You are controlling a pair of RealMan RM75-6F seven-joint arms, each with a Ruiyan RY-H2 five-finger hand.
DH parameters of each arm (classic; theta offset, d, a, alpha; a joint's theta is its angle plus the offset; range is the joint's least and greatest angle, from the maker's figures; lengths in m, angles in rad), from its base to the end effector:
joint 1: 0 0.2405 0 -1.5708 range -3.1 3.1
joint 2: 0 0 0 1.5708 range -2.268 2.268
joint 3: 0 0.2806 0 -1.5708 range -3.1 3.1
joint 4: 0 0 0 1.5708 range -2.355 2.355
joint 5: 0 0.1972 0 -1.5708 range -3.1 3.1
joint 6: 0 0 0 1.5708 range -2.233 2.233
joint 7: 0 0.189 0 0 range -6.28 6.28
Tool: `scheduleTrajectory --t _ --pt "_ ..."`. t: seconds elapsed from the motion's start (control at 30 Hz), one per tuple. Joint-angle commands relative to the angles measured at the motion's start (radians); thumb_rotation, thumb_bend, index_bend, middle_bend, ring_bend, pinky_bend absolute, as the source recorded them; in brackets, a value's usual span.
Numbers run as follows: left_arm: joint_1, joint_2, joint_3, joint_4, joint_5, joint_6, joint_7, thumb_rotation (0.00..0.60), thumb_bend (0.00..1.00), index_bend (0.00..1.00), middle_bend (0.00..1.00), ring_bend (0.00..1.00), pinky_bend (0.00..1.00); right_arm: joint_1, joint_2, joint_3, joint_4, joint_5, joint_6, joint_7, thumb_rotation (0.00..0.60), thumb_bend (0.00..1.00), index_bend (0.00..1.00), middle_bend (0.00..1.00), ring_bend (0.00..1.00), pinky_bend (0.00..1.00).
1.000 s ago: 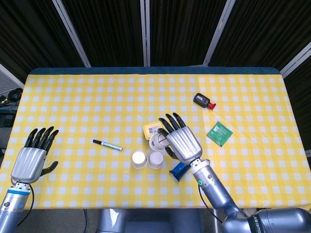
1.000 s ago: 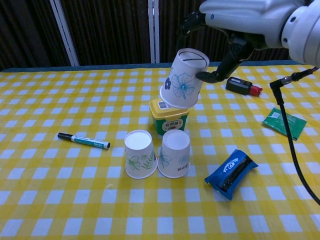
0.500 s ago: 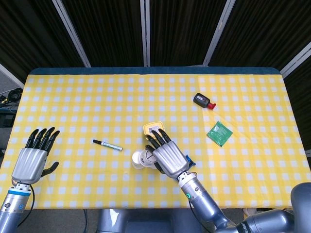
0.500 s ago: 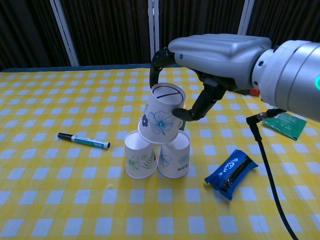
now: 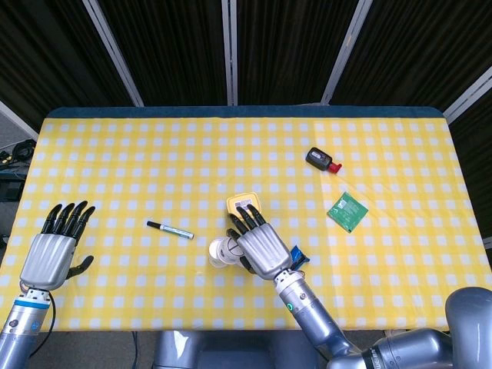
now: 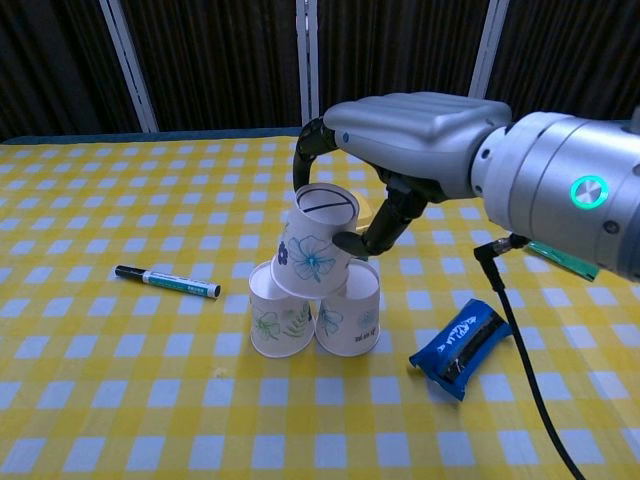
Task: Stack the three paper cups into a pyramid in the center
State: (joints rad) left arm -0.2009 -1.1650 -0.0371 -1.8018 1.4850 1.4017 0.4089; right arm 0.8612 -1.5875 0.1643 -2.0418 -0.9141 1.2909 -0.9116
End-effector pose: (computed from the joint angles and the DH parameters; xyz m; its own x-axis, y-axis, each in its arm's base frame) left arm -0.2656 0.2520 0.1350 0.5564 0.0417 0.8299 0.8248 -0.1493 -0.5454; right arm -0.0293 -0.3204 -0.0093 0.4871 -0.1752 0.8556 -0.7871 -0.5126 0.3432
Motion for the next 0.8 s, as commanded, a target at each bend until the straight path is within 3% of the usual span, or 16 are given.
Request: scheduleTrajectory --t 0.03,0.43,0.8 --pt "0.000 -0.002 -0.001 0.001 -0.002 0.000 0.005 0.600 0.24 0.00 0.00 0.00 0.00 0.001 0.001 0.001 0.011 0.008 -0.002 0.000 0.600 0.30 0.45 0.12 0.00 0.00" --pt "-0.003 -0.005 -0.001 0.002 -0.008 -0.004 0.009 0.600 0.23 0.00 0.00 0.00 0.00 0.005 -0.012 -0.004 0.034 0.025 -0.009 0.000 0.600 0.29 0.44 0.11 0.00 0.00" --pt "-0.003 -0.001 -0.004 0.002 -0.012 -0.002 0.001 0.600 0.23 0.00 0.00 0.00 0.00 0.010 -0.018 0.001 0.021 0.025 0.002 -0.016 0.600 0.18 0.25 0.04 0.00 0.00"
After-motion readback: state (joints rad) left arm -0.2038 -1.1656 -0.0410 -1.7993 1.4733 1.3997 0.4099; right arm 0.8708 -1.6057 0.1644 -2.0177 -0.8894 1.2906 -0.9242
